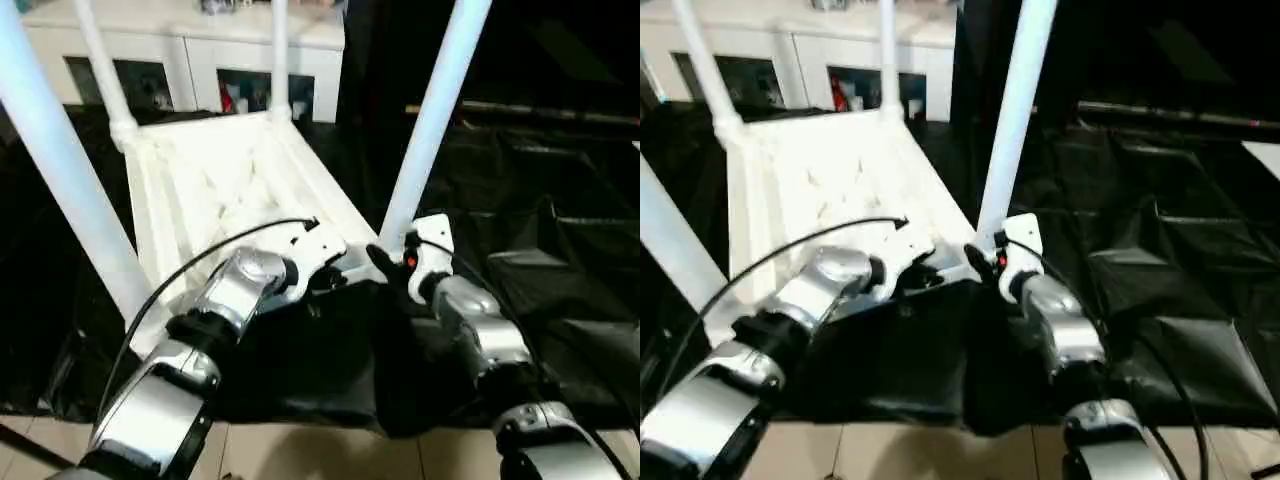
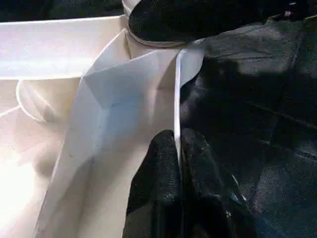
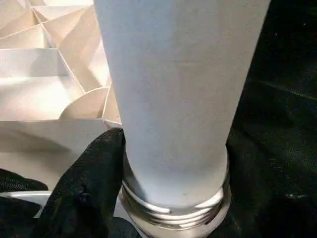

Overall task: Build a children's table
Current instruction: Rotate leg to tighten

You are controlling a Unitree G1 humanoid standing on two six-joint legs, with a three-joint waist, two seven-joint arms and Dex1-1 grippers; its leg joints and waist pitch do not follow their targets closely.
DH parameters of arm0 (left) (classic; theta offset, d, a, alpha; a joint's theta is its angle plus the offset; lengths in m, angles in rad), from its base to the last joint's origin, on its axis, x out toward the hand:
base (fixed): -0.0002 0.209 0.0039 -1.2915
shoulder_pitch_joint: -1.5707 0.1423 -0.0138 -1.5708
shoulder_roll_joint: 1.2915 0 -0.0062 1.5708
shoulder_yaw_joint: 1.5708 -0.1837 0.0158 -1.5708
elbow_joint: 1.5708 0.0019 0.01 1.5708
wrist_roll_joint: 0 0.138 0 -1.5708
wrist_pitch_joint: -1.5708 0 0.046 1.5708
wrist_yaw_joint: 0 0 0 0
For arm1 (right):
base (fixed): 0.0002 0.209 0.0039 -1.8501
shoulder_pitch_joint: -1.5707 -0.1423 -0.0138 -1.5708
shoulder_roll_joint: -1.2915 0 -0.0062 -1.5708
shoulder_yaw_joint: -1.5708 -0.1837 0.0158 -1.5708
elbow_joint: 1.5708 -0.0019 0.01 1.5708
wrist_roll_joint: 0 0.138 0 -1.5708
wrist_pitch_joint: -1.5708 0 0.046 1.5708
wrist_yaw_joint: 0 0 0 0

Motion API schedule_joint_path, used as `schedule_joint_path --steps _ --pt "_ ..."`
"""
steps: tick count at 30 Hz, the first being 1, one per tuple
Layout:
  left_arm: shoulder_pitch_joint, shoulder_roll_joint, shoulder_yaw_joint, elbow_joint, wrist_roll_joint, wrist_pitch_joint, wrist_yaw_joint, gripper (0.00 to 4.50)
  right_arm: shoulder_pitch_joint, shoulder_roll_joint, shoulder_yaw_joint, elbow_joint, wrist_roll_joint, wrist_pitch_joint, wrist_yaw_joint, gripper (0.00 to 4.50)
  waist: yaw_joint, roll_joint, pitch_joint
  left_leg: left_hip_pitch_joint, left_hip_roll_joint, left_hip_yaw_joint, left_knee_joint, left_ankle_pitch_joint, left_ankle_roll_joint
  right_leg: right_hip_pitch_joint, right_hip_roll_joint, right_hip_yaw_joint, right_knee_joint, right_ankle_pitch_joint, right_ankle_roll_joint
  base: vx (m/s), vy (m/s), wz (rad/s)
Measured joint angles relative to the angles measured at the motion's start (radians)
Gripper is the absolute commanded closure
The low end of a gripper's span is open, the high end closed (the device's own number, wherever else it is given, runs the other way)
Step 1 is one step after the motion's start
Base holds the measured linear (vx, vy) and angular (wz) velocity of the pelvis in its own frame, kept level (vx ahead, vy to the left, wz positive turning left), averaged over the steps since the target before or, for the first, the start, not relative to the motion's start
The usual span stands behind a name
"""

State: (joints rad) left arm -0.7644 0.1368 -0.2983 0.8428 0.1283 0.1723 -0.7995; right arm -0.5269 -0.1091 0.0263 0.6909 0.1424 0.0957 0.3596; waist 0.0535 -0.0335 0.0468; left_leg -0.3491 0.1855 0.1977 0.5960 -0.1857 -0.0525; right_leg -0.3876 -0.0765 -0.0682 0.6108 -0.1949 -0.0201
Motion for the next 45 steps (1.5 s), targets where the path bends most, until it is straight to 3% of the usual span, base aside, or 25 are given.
schedule_joint_path --steps 5,9,15,18,24,35,45 --pt "0.001 0.016 0.000 0.000 -0.002 -0.025 -0.037 4.50 0.011 -0.020 0.003 -0.006 0.001 -0.021 0.077 0.86 0.003 0.000 0.000 0.000 0.001 0.000 -0.006 0.000 0.000 -0.002 0.000 -0.002 0.001 0.006 0.001 0.000 0.000 0.00" --pt "0.015 0.068 0.002 -0.013 -0.021 -0.075 -0.159 4.50 0.060 -0.114 0.041 -0.080 0.015 -0.024 0.269 0.65 0.010 0.000 0.000 -0.002 0.001 0.000 -0.011 0.000 -0.001 -0.005 0.001 -0.003 0.001 0.004 0.003 0.000 0.000 0.00" --pt "0.056 0.131 -0.004 -0.086 -0.056 -0.108 -0.372 4.50 0.140 -0.270 0.102 -0.207 0.034 -0.021 0.534 0.65 0.044 0.001 0.001 -0.010 0.000 0.002 -0.010 0.000 0.001 -0.011 -0.001 -0.002 0.000 0.005 0.001 0.000 0.000 0.00" --pt "0.062 0.134 -0.004 -0.102 -0.061 -0.102 -0.418 4.50 0.143 -0.302 0.105 -0.227 0.038 -0.020 0.593 0.65 0.048 0.001 0.001 -0.011 0.000 0.003 -0.010 0.000 0.002 -0.013 -0.001 -0.001 -0.001 0.005 0.001 0.000 0.000 0.00" --pt "0.080 0.140 -0.004 -0.130 -0.068 -0.090 -0.464 4.50 0.167 -0.319 0.111 -0.261 0.054 0.005 0.649 0.65 0.050 0.002 0.001 -0.011 0.000 0.003 -0.010 0.000 0.001 -0.013 -0.001 -0.002 0.000 0.005 0.001 0.000 0.000 0.00" --pt "0.098 0.147 -0.004 -0.157 -0.068 -0.084 -0.491 4.50 0.184 -0.317 0.110 -0.305 0.093 0.055 0.695 1.61 0.051 0.004 0.001 -0.010 0.000 0.003 -0.011 0.000 0.001 -0.013 -0.001 -0.002 0.000 0.003 0.004 0.000 0.000 0.00" --pt "0.101 0.141 -0.002 -0.151 -0.057 -0.084 -0.457 4.50 0.211 -0.282 0.093 -0.318 0.088 0.067 0.627 1.78 0.049 0.004 0.000 -0.007 0.000 0.003 -0.010 0.000 0.000 -0.010 -0.001 -0.001 0.000 0.002 0.006 0.000 0.000 0.00"
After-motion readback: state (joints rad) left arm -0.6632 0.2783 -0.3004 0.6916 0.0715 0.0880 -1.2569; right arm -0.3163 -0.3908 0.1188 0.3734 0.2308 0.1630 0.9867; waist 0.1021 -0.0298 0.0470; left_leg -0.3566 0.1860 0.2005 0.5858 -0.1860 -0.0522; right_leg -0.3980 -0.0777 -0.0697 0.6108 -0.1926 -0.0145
